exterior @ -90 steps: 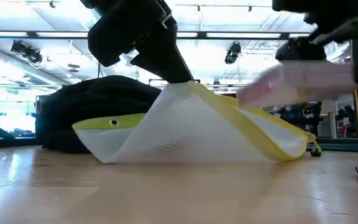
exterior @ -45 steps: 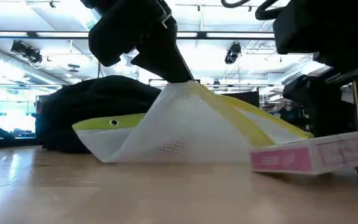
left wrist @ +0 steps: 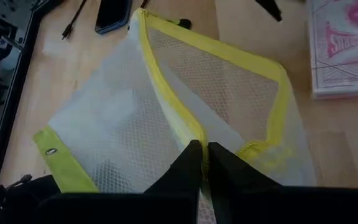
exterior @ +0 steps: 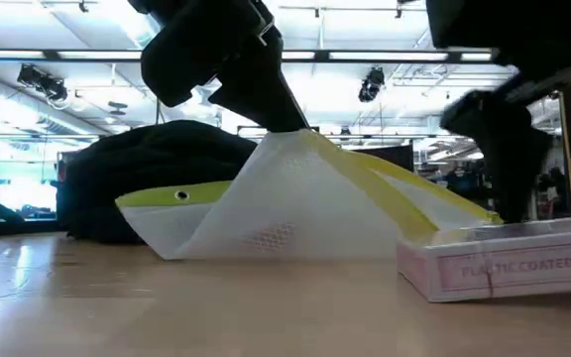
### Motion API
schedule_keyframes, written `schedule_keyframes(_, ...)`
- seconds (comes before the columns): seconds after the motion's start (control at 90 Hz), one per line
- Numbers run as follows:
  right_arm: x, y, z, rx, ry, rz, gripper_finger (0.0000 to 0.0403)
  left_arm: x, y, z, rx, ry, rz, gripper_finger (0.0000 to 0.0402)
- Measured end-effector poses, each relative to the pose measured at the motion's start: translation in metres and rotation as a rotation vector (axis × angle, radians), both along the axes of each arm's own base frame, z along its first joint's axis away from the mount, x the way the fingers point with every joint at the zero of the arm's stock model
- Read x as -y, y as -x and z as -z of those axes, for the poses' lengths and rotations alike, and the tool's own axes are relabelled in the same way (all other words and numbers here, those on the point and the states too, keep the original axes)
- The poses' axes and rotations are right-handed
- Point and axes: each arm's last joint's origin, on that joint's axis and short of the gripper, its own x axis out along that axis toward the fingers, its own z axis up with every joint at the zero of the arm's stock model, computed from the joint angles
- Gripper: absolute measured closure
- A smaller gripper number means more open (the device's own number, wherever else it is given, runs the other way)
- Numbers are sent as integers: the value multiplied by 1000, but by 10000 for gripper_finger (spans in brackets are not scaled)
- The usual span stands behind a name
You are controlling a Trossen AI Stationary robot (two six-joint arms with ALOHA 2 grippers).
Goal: Unpack backpack
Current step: Remove the charger adapter from the zip lock bag
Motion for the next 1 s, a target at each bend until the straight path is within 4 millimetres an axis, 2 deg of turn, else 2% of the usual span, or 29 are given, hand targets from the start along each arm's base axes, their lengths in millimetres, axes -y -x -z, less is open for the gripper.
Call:
schedule_keyframes(0.267,24,-16,-6,119,203,118,151,0,-2,-2,23,-13,-3,402)
schedule_keyframes(0.522,57,-28,3,148,214,273,207,2,-10,-9,101,-31,46,402)
schedule_keyframes(0.678,68,-31,6,151,236,304,227,1,-11,-9,105,-41,53,402)
schedule_keyframes(0.856,82,-30,6,194,416,443,240,1,-12,-10,114,-47,46,402)
schedule_keyframes(1.0,86,-30,4,243,531,490,240,1,-12,-11,121,-47,44,402)
